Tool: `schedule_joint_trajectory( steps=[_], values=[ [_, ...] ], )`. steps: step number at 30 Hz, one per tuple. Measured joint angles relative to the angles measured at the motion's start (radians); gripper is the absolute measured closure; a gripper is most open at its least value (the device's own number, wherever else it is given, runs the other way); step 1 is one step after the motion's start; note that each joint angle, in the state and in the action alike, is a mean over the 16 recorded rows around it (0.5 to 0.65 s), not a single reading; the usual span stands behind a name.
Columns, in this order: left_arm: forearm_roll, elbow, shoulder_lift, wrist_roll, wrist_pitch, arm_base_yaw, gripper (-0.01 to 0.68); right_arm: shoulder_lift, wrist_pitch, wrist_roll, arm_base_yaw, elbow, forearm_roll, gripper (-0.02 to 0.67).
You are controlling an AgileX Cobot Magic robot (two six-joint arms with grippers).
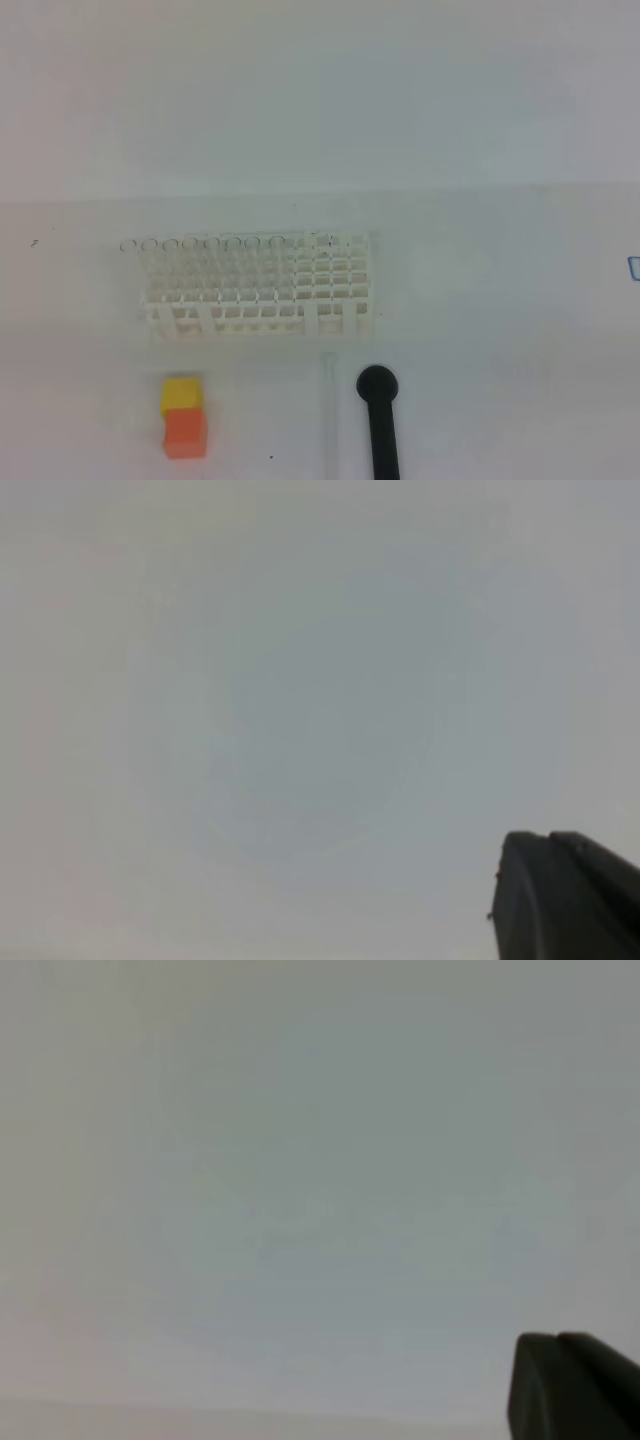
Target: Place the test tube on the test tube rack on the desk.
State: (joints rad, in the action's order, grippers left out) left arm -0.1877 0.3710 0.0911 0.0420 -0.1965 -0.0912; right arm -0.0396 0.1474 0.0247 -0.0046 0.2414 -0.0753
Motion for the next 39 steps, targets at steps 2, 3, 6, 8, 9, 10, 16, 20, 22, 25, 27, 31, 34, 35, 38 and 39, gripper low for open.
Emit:
schedule_joint_trajectory(
  steps=[2, 3, 6, 8, 9, 10, 16, 20, 22, 25, 27, 31, 34, 35, 38, 39],
  values=[
    [0.0, 0.074, 0.045, -0.001, -0.107, 0.0, 0.673, -0.03, 0.1, 0.002, 0.0, 0.073, 0.004, 0.65],
    [0.0, 0.105, 0.069, -0.001, -0.158, 0.0, 0.673, -0.048, 0.149, 0.004, 0.0, 0.11, 0.008, 0.65],
    [-0.007, 0.179, 0.146, 0.006, -0.297, 0.001, 0.673, -0.104, 0.29, 0.009, 0.0, 0.209, 0.024, 0.65],
    [-0.023, 0.213, 0.198, 0.007, -0.383, 0.001, 0.673, -0.142, 0.372, 0.011, 0.0, 0.263, 0.039, 0.65],
    [-0.036, 0.225, 0.225, 0.004, -0.422, 0.001, 0.673, -0.16, 0.41, 0.013, 0.0, 0.287, 0.046, 0.65],
    [-0.054, 0.234, 0.251, -0.003, -0.457, 0.0, 0.673, -0.177, 0.446, 0.014, 0.0, 0.307, 0.055, 0.65],
    [-0.229, 0.238, 0.417, -0.094, -0.572, -0.001, 0.673, -0.245, 0.597, 0.019, 0.0, 0.382, 0.107, 0.65],
    [-0.403, 0.234, 0.532, -0.212, -0.595, -0.014, 0.673, -0.256, 0.643, 0.019, 0.0, 0.393, 0.131, 0.65],
    [-0.489, 0.234, 0.594, -0.283, -0.591, -0.032, 0.672, -0.257, 0.66, 0.02, 0.0, 0.394, 0.138, 0.65],
    [-0.59, 0.234, 0.688, -0.373, -0.559, -0.081, 0.672, -0.257, 0.685, 0.025, 0.0, 0.394, 0.144, 0.65],
    [-0.623, 0.234, 0.748, -0.405, -0.515, -0.132, 0.672, -0.257, 0.702, 0.031, 0.0, 0.394, 0.146, 0.65],
    [-0.59, 0.235, 0.861, -0.378, -0.394, -0.269, 0.673, -0.257, 0.73, 0.043, 0.0, 0.394, 0.148, 0.65],
    [-0.491, 0.239, 0.944, -0.291, -0.302, -0.388, 0.669, -0.257, 0.747, 0.053, 0.0, 0.394, 0.148, 0.65],
    [-0.45, 0.243, 0.972, -0.254, -0.275, -0.428, 0.665, -0.257, 0.753, 0.056, 0.0, 0.394, 0.148, 0.65],
    [-0.32, 0.262, 1.058, -0.14, -0.214, -0.537, 0.631, -0.257, 0.772, 0.065, 0.0, 0.394, 0.147, 0.65],
    [-0.278, 0.271, 1.087, -0.102, -0.201, -0.569, 0.611, -0.257, 0.779, 0.068, 0.0, 0.394, 0.147, 0.65]
  ],
)
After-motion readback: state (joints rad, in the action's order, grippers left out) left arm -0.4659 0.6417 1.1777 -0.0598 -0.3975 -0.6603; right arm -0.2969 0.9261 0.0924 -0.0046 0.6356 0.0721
